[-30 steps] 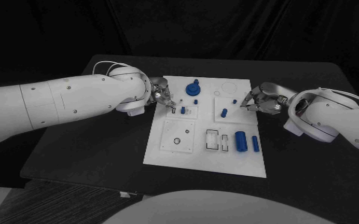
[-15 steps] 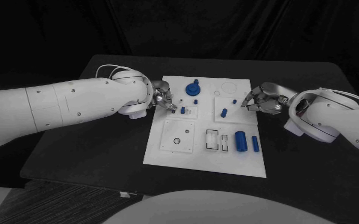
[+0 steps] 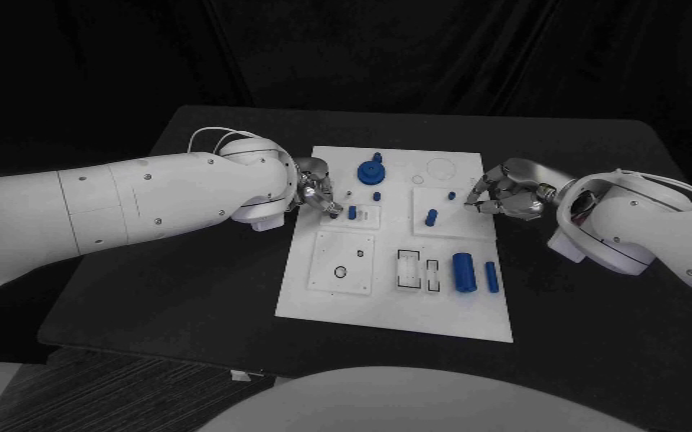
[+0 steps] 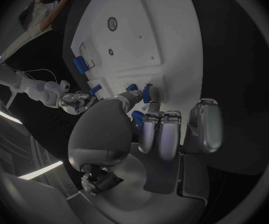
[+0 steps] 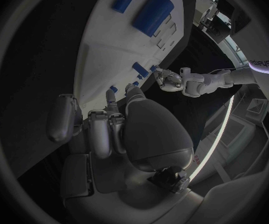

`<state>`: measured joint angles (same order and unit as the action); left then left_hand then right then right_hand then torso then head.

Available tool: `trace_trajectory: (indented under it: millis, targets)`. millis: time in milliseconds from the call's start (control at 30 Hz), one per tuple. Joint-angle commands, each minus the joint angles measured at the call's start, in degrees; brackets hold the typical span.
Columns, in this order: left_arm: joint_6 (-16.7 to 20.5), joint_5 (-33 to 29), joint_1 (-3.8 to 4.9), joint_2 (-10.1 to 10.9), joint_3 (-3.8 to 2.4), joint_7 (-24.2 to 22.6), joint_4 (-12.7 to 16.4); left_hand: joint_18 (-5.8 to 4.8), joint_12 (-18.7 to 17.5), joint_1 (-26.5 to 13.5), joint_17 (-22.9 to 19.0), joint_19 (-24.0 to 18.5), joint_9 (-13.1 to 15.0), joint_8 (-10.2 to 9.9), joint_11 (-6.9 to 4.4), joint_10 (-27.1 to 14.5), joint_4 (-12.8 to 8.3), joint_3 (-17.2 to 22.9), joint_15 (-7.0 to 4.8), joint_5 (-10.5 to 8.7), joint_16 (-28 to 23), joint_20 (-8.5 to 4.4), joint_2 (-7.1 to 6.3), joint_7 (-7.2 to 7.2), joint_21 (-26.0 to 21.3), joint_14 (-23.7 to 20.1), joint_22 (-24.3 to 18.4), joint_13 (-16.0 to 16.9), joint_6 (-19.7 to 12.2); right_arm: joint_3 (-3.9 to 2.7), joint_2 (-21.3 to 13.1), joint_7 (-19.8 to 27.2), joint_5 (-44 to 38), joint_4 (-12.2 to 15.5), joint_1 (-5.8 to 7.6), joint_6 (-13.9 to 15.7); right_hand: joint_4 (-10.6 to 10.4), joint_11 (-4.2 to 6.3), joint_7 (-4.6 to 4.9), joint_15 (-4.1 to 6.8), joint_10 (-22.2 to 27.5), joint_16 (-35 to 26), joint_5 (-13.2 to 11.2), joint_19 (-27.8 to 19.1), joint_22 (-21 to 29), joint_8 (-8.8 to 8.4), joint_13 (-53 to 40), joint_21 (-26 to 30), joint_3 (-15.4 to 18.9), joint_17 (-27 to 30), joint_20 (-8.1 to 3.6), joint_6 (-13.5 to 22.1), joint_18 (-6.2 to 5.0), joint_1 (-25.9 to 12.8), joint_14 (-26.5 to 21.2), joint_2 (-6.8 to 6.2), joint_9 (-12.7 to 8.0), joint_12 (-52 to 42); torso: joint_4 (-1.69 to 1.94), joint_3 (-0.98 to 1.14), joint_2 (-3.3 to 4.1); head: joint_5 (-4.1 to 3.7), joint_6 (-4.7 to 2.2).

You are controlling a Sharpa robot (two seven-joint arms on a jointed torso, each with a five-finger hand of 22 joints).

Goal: Assemble the parts on the task board

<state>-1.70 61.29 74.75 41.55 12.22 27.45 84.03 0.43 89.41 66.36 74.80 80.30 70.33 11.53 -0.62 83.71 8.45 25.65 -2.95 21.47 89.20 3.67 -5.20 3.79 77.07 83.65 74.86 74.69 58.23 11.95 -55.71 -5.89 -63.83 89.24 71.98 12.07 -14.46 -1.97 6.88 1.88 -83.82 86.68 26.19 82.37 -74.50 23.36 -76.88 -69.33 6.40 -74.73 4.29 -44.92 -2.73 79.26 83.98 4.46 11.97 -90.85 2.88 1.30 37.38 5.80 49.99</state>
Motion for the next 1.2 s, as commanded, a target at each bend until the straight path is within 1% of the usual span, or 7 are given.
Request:
trace_trajectory:
  millis: [33, 433, 1200]
  targets:
    - [-0.3, -0.2, -0.19, -0.1, -0.04, -0.5, -0.2, 2.98, 0.6, -0.8, 15.2, 0.1, 1.1, 0.5, -0.17, 6.3, -0.1, 4.0, -0.18, -0.19, 0.8, -0.36, 0.02, -1.16, -0.6, 6.3, 10.6, 15.3, -0.5, -0.03, -0.1, -0.2, -0.1, 0.2, -0.15, 0.8, -0.1, 0.06, -0.13, 0.09, -6.2, -1.1, 1.1, -0.5, -9.2, 0.41, -13.1, 1.0, -0.5, -11.2, -0.08, 0.6, -1.92, 2.4, 4.5, 1.29, -0.1, 0.9, 0.03, 0.00, 0.00, -0.09, 0.01]
    - [-0.7, -0.2, -0.34, 0.0, -0.04, 0.0, -0.6, 3.00, 0.6, -0.9, 15.2, 0.1, 1.1, 0.5, -0.16, 6.3, -0.1, 3.7, -0.17, -0.49, 0.8, -0.34, 0.00, -1.16, -0.7, 6.3, 10.6, 15.3, -0.5, -0.03, -0.2, -0.2, -0.1, 0.2, -0.15, 0.6, -0.1, 0.09, -0.12, 0.10, -6.2, -1.1, 1.1, -0.5, -9.2, 0.37, -13.1, 1.0, -0.5, -11.2, -0.09, 0.7, -1.92, 2.4, 4.6, 1.26, -0.1, 0.9, 0.02, -0.01, 0.05, 0.10, 0.01]
    - [-1.8, -0.2, -0.55, -0.3, -0.04, -0.1, -0.6, 3.03, 0.6, -0.7, 15.2, 0.0, 1.1, 0.5, -0.18, 6.3, -0.3, 3.4, -0.16, -0.92, 0.8, -0.33, 0.01, -1.20, -0.8, 6.3, 10.5, 15.3, -0.7, -0.03, -0.1, -0.4, -0.1, 0.1, -0.19, 0.2, -0.1, 0.14, -0.13, 0.15, -6.2, -1.2, 1.1, -0.5, -9.2, 0.30, -13.1, 1.0, -0.5, -11.2, -0.12, 0.9, -1.94, 2.4, 4.5, 1.27, -0.2, 0.9, 0.04, 0.00, 0.02, 0.05, 0.01]
